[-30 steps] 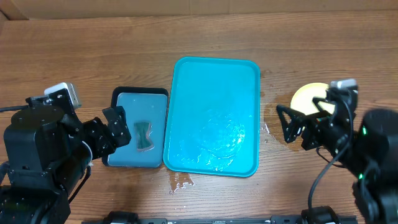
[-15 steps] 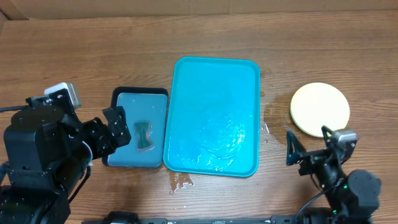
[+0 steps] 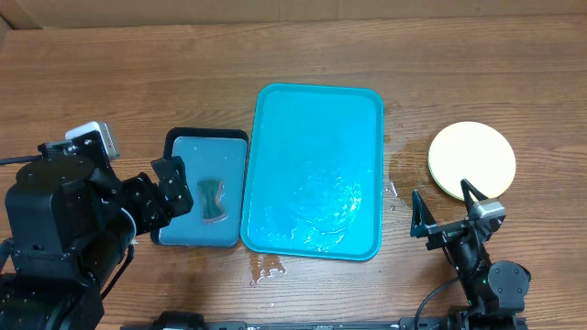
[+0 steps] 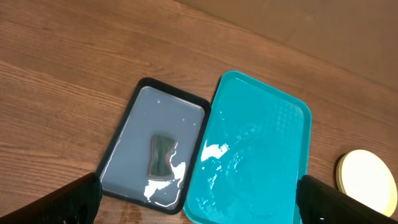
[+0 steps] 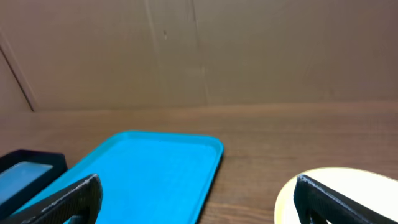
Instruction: Clean dirty plates on tray and stack at the side
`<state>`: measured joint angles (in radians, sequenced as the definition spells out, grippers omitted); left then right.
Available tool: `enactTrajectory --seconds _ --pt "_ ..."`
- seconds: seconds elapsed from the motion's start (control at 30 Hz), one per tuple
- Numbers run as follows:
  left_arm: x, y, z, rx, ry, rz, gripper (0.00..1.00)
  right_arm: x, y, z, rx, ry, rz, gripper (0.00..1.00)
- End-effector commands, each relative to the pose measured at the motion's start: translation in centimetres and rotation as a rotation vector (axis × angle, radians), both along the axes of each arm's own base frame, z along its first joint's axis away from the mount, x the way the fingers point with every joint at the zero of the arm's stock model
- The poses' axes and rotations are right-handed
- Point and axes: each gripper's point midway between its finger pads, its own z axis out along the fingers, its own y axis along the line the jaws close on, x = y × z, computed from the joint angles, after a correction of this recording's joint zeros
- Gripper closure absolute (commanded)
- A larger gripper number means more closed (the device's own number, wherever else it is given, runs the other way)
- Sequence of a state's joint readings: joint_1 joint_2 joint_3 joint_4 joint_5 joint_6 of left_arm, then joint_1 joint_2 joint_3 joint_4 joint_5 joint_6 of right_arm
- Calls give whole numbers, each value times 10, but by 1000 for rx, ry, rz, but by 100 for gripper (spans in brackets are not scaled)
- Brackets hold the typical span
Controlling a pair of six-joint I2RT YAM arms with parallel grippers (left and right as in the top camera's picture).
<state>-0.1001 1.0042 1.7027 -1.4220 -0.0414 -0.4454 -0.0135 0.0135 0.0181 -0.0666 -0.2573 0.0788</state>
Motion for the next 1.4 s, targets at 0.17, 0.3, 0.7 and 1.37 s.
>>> enactTrajectory --seconds 0.17,0.3,0.7,1.37 --pt "0 3 5 4 -16 15 0 0 -1 0 -1 -10 -8 0" --pt "0 3 5 4 -16 14 0 0 -1 0 -1 -10 -9 0" --pt "0 3 5 4 -16 14 0 0 -1 0 -1 -10 -9 0" --pt "19 -13 -51 217 -577 -215 0 0 -1 0 -1 -10 -9 1"
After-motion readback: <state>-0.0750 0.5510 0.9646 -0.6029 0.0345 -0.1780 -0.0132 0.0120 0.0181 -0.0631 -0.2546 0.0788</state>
